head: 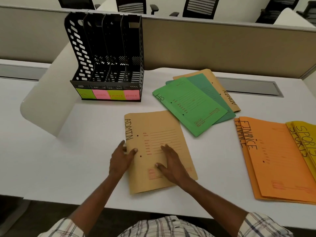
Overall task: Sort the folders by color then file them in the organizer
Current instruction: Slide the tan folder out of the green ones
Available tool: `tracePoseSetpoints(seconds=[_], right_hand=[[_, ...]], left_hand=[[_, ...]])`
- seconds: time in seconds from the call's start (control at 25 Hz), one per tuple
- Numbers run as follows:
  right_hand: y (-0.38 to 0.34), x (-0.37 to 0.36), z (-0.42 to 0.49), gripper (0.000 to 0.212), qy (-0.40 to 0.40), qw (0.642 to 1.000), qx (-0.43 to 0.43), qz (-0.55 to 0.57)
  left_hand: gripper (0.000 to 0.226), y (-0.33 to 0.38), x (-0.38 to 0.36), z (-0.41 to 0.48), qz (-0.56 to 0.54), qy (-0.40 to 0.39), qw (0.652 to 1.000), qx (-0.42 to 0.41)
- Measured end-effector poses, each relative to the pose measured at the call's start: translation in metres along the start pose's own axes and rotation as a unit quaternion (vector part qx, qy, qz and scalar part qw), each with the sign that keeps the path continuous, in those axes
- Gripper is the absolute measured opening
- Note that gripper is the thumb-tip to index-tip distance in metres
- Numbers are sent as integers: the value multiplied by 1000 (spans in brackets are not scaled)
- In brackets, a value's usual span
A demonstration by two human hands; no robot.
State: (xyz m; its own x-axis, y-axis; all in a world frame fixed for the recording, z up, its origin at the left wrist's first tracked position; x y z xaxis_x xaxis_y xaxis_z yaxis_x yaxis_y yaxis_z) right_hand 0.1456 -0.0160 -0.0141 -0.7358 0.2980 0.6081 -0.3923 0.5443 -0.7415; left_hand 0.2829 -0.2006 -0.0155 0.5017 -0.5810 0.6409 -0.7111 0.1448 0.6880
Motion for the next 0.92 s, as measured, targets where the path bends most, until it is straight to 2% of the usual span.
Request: tracePoseSetpoints(seconds=[0.16, 0.24, 0.36, 0.44, 0.6, 0.72, 0.92], right_hand=[[26, 16, -28, 84, -14, 1000, -5, -10], [39, 17, -50, 88, -41, 998, -7, -51], [60, 7, -92, 93, -85, 983, -24, -159], [75, 6, -116, 96, -95, 976, -45, -193], [101, 17, -158, 98, -96, 968, -74, -219], [115, 20, -183, 100, -83, 968, -105, -211], [140, 43, -197, 93, -9, 968, -151, -198]], left_hand=[[46, 1, -23, -32, -127, -117, 985, -15], [47, 1, -31, -47, -140, -147, 979, -23], [57, 5, -49, -74, -95, -148, 984, -31], [68, 8, -64, -96, -71, -140, 986, -48], [63, 10, -88, -126, -26, -157, 985, -74], [60, 26, -105, -139, 24, -163, 980, -112], [62, 77, -148, -131, 78, -138, 967, -198]])
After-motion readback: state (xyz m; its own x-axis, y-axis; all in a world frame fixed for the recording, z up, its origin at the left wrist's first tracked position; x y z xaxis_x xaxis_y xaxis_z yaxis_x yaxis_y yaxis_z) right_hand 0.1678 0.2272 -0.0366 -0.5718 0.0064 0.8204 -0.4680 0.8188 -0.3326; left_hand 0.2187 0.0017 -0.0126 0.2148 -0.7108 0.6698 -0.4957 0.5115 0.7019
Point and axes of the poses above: each hand's wrist, its own z-axis towards the middle knuckle, its own x-axis out of the back of the hand, y = z × x, the point moved 3 cm from there along z, towards the middle knuckle, and after that the axes turned 7 degrees about z, right-handed, at the moved point
